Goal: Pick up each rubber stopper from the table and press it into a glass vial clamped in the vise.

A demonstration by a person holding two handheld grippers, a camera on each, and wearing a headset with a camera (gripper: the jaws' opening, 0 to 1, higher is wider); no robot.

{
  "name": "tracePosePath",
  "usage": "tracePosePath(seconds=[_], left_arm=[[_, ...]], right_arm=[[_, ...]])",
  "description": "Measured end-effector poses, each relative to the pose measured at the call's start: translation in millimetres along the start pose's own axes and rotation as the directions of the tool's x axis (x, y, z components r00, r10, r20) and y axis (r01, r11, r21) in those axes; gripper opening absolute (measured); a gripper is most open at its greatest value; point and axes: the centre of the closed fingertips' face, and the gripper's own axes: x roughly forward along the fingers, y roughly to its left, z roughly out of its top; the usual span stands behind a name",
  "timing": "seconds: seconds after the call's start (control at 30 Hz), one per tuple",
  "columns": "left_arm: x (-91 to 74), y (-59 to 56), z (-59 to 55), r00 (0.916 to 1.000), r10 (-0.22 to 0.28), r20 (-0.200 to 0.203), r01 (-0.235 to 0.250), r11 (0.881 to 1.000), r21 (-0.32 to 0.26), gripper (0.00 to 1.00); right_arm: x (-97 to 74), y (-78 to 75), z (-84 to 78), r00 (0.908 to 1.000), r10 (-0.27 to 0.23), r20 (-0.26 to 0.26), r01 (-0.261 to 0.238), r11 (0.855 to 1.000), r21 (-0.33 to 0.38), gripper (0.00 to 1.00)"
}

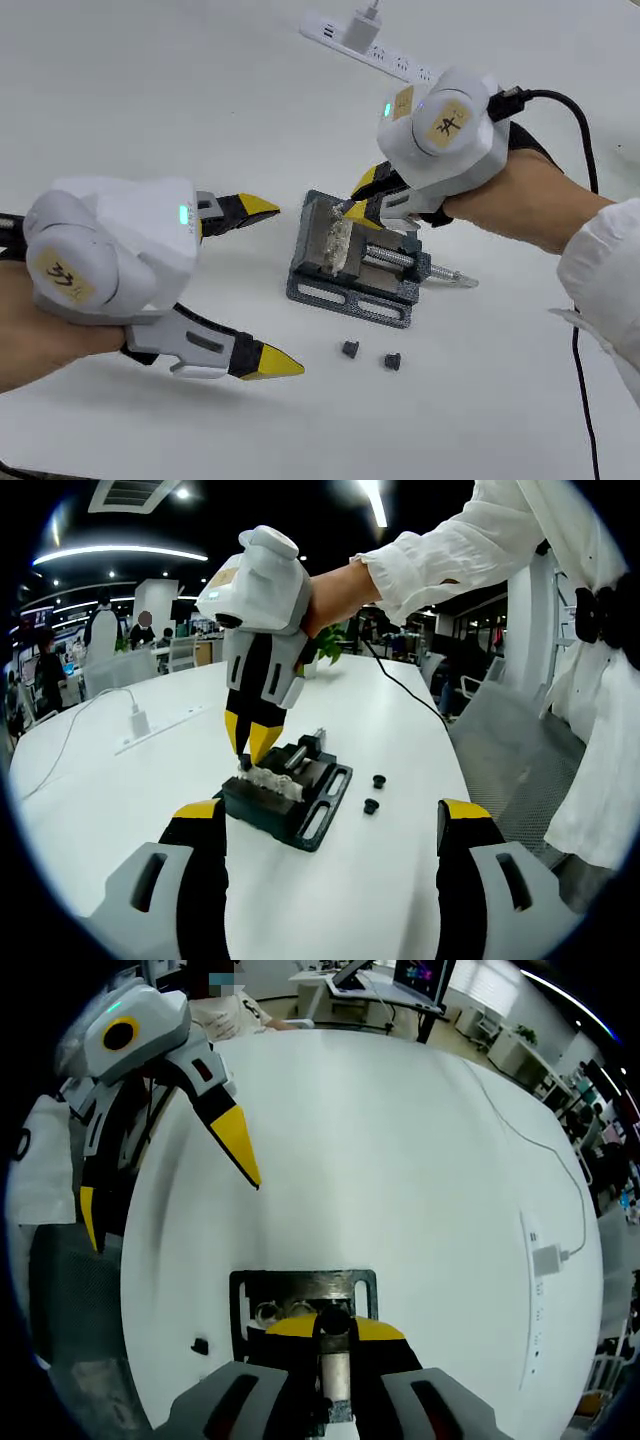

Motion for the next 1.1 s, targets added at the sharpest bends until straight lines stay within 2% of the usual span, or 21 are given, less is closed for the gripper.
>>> tracePosePath(seconds=[0.1, 0.27, 0.5, 1.1], left_arm=[[0.2, -0.1, 0.0, 1.0, 0.0, -0.001, 0.0, 1.0, 0.001, 0.86], [0.0, 0.2, -0.8, 1.0, 0.001, -0.004, -0.001, 1.0, -0.001, 0.85], [0.0, 0.8, -0.4, 1.0, 0.001, -0.002, -0.001, 1.0, -0.003, 0.85], [0.2, 1.4, -1.0, 1.0, -0.002, -0.005, 0.002, 1.0, -0.002, 0.85]], right_arm=[[0.1, -0.2, -0.2, 1.0, 0.003, 0.004, -0.003, 1.0, 0.001, 0.08], [-8.9, 0.1, 5.3, 0.999, 0.003, 0.045, -0.004, 1.0, 0.022, 0.11], [-22.2, -9.6, 5.6, 0.9947, -0.019, 0.101, 0.013, 0.998, 0.068, 0.0], [-11.1, -0.7, 1.3, 0.9965, 0.018, 0.082, -0.023, 0.998, 0.06, 0.0]])
